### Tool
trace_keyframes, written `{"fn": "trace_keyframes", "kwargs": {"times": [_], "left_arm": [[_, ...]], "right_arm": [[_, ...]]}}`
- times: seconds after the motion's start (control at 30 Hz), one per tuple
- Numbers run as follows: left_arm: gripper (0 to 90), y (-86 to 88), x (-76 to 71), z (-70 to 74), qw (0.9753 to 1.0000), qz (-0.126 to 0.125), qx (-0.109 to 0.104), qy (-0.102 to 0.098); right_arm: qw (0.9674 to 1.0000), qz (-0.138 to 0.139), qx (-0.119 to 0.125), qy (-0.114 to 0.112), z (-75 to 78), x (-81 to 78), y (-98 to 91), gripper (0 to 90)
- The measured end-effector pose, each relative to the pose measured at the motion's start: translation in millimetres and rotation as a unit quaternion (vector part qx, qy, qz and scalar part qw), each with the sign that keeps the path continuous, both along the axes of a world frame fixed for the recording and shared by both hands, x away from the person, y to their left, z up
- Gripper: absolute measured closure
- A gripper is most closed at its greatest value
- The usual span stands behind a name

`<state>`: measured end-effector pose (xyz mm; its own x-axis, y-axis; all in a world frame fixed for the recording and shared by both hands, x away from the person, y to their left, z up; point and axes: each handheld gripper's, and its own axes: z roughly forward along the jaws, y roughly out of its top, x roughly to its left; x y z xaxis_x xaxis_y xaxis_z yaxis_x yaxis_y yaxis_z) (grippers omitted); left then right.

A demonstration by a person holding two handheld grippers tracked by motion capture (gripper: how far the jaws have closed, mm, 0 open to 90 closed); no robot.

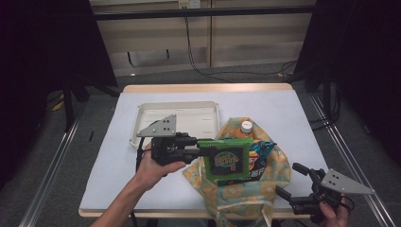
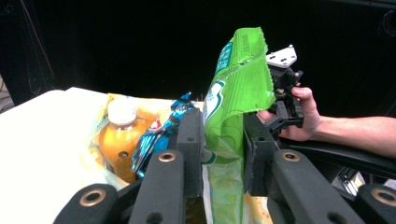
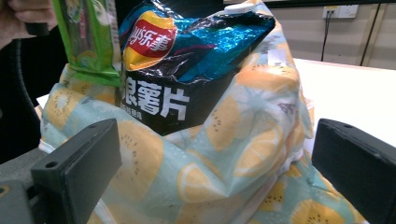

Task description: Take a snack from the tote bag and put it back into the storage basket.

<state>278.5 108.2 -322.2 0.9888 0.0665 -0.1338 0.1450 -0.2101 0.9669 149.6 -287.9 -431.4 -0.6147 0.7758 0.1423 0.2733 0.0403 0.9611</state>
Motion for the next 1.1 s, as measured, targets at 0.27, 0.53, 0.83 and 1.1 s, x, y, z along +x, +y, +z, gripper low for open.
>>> {"fn": "trace_keyframes", "kwargs": {"times": [0.27, 0.53, 0.83, 1.1], "left_arm": [[73.4, 0.0, -5.0, 11.8, 0.9998, 0.001, -0.018, -0.003], [73.2, 11.1, -2.8, 22.2, 0.9998, 0.017, -0.011, -0.005], [73.2, 33.6, 5.3, 27.7, 0.9990, 0.041, -0.017, -0.007], [73.2, 51.5, 19.3, 22.0, 0.9976, 0.069, -0.010, -0.004]], "right_arm": [[1.0000, 0.001, -0.002, -0.004, 0.2, -1.6, -1.3, 0.5], [0.9999, 0.000, -0.010, -0.013, 0.2, -1.9, -0.5, 0.8], [0.9996, -0.004, -0.022, -0.017, -0.5, -2.2, -0.7, 0.7], [0.9996, -0.002, -0.024, -0.012, -1.7, -1.0, -2.1, 0.0]]}}
